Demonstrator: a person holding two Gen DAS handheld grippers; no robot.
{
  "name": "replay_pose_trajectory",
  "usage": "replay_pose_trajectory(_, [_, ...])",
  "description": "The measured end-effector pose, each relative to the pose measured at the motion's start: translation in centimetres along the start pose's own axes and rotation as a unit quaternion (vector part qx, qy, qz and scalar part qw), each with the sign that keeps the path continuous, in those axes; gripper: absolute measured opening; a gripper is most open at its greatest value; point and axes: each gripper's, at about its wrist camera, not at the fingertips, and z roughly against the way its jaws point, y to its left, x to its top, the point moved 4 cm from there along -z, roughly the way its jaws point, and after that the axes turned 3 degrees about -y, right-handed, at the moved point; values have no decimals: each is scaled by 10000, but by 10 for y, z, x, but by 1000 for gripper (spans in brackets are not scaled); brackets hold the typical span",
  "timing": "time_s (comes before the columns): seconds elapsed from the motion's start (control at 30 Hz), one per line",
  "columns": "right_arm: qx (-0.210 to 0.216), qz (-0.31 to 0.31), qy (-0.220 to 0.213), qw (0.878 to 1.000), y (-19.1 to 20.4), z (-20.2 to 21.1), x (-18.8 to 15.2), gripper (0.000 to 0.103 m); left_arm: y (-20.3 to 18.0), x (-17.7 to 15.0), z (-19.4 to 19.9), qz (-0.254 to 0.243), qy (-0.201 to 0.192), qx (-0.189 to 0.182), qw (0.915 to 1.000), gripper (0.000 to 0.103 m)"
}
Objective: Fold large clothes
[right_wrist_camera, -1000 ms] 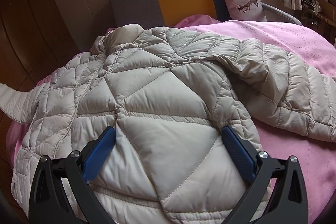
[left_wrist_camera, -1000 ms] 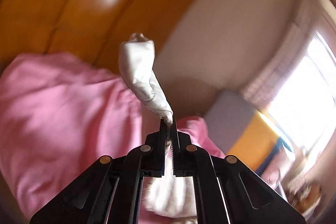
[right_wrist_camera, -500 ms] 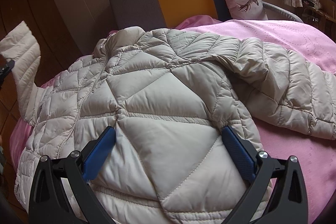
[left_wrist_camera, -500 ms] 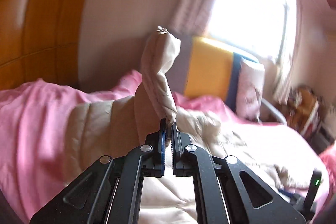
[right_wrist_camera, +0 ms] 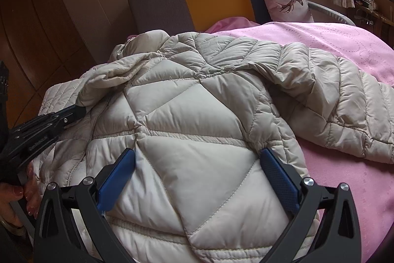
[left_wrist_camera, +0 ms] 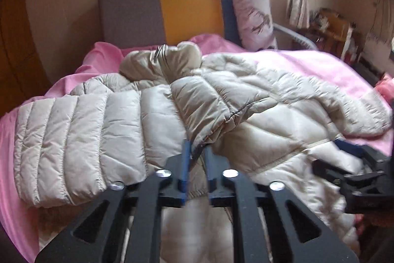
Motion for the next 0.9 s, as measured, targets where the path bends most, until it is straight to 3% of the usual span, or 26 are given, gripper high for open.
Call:
replay_pose_trajectory(0.07, [3, -4, -3, 10000, 0, 0, 0, 101, 13, 7, 20, 285, -316, -140, 9990, 76])
replay_pose_trajectory(0.13, [0, -2, -1, 10000, 0, 0, 0, 101, 36, 15, 43, 702, -741, -169, 9946, 76])
replay_pose_trajectory(0.23, [-17, 10, 6, 10000, 0, 0, 0, 101, 88, 23, 52, 1274, -876, 277, 9876, 67])
replay_pose_trajectory(0.27, [-22, 15, 8, 10000, 0, 0, 0, 101, 113, 23, 50, 1504, -814, 597, 9835, 55])
replay_pose_trajectory(0.3, [-29, 20, 7, 10000, 0, 0, 0, 101, 129, 21, 46, 1665, -711, 833, 9799, 42])
replay_pose_trajectory(0.43, [-32, 21, 8, 10000, 0, 0, 0, 101, 199, -5, 14, 2333, 22, 1519, 9605, 26])
replay_pose_trajectory(0.53, [-34, 25, 12, 10000, 0, -1, 0, 101, 217, -34, -6, 2377, 388, 1590, 9574, 24])
replay_pose_trajectory(0.77, [-55, 42, 27, 10000, 0, -1, 0, 101, 213, -47, -8, 2207, 169, 1542, 9629, 25])
replay_pose_trajectory(0.83, [-53, 41, 24, 10000, 0, -1, 0, 101, 212, -47, 9, 2351, -20, 1428, 9614, 37])
replay_pose_trajectory(0.9, [-44, 35, 19, 10000, 1, -2, 0, 101, 206, -50, 34, 2487, -442, 1404, 9573, 87])
